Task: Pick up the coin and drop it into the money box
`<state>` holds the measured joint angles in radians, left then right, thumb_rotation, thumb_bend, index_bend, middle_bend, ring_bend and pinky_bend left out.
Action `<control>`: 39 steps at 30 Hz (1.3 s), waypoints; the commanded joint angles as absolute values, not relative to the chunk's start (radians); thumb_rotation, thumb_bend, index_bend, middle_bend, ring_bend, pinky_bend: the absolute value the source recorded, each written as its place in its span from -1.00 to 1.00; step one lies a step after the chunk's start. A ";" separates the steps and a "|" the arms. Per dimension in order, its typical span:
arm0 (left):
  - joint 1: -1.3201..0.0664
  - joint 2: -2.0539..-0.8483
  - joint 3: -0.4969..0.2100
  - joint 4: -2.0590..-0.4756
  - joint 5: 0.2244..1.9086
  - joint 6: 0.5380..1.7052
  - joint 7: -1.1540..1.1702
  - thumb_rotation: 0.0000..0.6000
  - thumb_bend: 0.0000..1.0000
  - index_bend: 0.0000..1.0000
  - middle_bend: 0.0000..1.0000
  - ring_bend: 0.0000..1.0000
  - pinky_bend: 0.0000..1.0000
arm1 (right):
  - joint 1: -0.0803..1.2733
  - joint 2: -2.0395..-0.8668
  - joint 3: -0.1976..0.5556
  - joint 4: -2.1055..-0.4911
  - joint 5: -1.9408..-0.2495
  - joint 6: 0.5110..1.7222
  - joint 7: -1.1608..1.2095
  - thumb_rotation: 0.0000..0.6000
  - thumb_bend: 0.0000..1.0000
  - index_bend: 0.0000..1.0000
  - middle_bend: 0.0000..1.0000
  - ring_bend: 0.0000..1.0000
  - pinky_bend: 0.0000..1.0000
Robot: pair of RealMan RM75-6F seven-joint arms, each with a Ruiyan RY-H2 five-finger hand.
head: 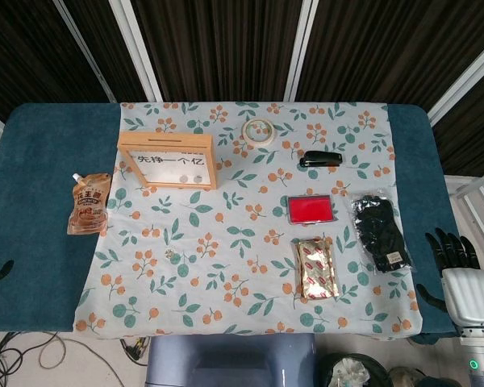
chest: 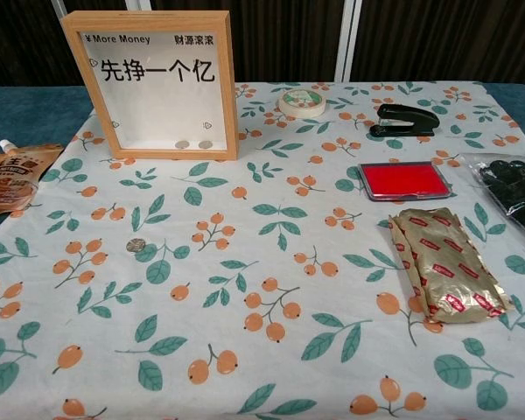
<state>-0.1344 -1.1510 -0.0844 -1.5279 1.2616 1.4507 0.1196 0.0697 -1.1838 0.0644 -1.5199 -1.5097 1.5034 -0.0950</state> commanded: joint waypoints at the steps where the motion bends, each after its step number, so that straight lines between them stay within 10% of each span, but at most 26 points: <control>1: -0.136 -1.148 -0.086 -1.526 1.259 1.433 0.101 1.00 -0.67 -0.73 -1.00 -1.00 -1.00 | 0.069 -1.183 0.065 -1.522 -1.512 1.507 -0.096 1.00 -0.40 -1.00 -1.00 -1.00 -1.00; 39: -0.247 -1.136 -0.086 -1.566 1.384 1.277 0.125 1.00 -0.71 -0.82 -1.00 -1.00 -1.00 | 0.062 -1.170 0.082 -1.532 -1.476 1.508 -0.095 1.00 -0.40 -1.00 -1.00 -1.00 -1.00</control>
<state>-0.2076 -1.1503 -0.0759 -1.5406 1.3571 1.3143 0.1026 0.0608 -1.1694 0.0821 -1.5330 -1.4779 1.5097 -0.0954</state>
